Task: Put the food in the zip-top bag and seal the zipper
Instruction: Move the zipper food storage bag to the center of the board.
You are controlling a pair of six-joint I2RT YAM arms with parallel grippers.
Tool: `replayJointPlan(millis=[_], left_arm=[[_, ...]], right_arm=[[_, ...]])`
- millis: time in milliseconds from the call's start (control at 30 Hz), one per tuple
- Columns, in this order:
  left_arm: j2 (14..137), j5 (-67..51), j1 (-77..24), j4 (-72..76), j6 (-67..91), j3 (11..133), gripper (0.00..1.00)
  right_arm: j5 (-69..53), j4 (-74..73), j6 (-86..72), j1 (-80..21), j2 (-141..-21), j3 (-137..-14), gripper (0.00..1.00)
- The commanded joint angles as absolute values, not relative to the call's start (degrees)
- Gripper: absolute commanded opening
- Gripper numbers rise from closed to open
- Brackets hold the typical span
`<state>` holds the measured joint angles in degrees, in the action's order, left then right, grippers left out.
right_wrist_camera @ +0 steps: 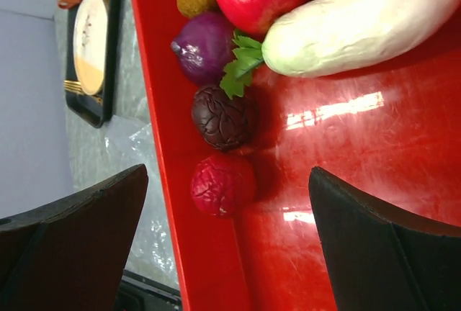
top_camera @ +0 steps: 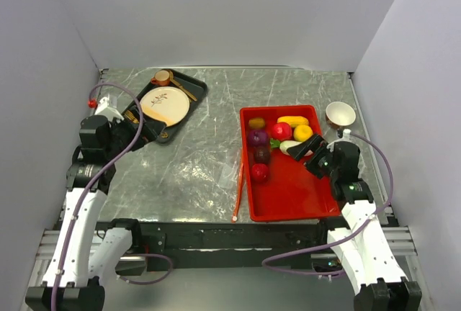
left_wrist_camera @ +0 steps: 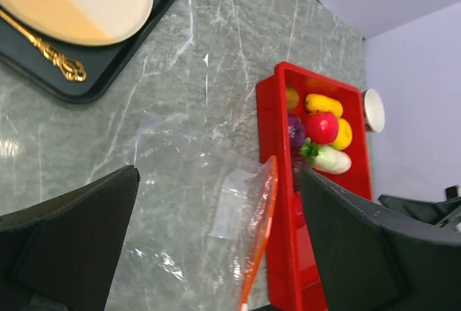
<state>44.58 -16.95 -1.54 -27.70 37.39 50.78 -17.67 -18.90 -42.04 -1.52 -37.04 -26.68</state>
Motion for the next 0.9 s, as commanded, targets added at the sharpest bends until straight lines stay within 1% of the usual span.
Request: replayJointPlan(millis=[0, 67, 100, 133, 167, 200, 233, 267, 300, 333, 367, 467, 533, 633, 700, 833, 867], left_arm=[[42.4, -14.1, -1.6, -32.6, 43.2, 52.2, 0.99], [43.3, -13.3, -1.6, -36.1, 44.2, 50.8, 0.99], [44.2, -16.7, -1.1, -36.8, 43.5, 49.9, 0.99], [45.2, -21.7, -1.0, -34.8, 41.7, 48.4, 0.93], [47.2, -26.8, -1.0, -32.6, 40.8, 46.3, 0.80], [48.0, -28.9, -1.1, -33.1, 39.5, 46.5, 0.66], [48.1, -29.2, -1.8, -32.4, 39.3, 46.3, 0.67], [46.5, -27.9, -2.3, -32.3, 38.9, 46.3, 0.95], [45.6, -25.9, -3.6, -32.8, 38.5, 46.7, 0.99], [44.7, -21.4, -4.1, -34.8, 38.6, 47.2, 0.99], [43.5, -20.9, -4.5, -35.2, 38.5, 47.1, 0.99], [43.2, -23.5, -6.0, -35.4, 37.7, 44.8, 0.99], [43.5, -24.7, -9.6, -33.3, 38.9, 42.8, 0.99], [44.0, -21.0, -18.0, -30.3, 42.6, 39.9, 0.99], [46.2, -16.2, -23.5, -27.7, 44.7, 38.7, 0.99], [54.0, -12.4, -27.7, -21.7, 46.5, 36.8, 0.99], [58.3, -12.5, -27.8, -19.8, 46.2, 36.9, 0.99]], right_arm=[[-17.7, -21.0, -37.4, -1.8, -38.4, -31.0, 1.00], [-17.5, -22.7, -35.1, -1.8, -39.7, -33.1, 1.00], [-17.6, -23.0, -34.5, -1.8, -40.1, -33.8, 1.00], [-17.2, -23.9, -33.4, -1.8, -40.3, -34.4, 1.00], [-17.0, -24.3, -33.1, -1.8, -40.7, -35.5, 1.00], [-16.8, -24.5, -32.7, -1.8, -41.0, -35.9, 1.00], [-16.5, -25.2, -32.4, -1.8, -41.1, -36.4, 1.00], [-16.7, -25.6, -32.3, -1.8, -41.5, -37.2, 1.00], [-17.0, -25.7, -32.0, -1.8, -41.7, -37.4, 1.00], [-17.4, -25.8, -31.6, -1.8, -42.1, -37.6, 1.00], [-17.8, -26.0, -31.6, -1.8, -42.4, -37.9, 1.00], [-19.5, -26.5, -31.0, -2.0, -43.3, -38.5, 1.00], [-20.0, -26.8, -31.1, -2.4, -43.7, -38.8, 1.00], [-20.3, -26.8, -31.1, -3.2, -43.8, -39.5, 1.00], [-20.1, -26.7, -31.1, -3.7, -44.1, -39.9, 1.00], [-20.2, -27.2, -30.4, -5.7, -47.2, -42.8, 1.00], [-20.0, -27.5, -30.1, -6.4, -47.8, -43.6, 1.00]])
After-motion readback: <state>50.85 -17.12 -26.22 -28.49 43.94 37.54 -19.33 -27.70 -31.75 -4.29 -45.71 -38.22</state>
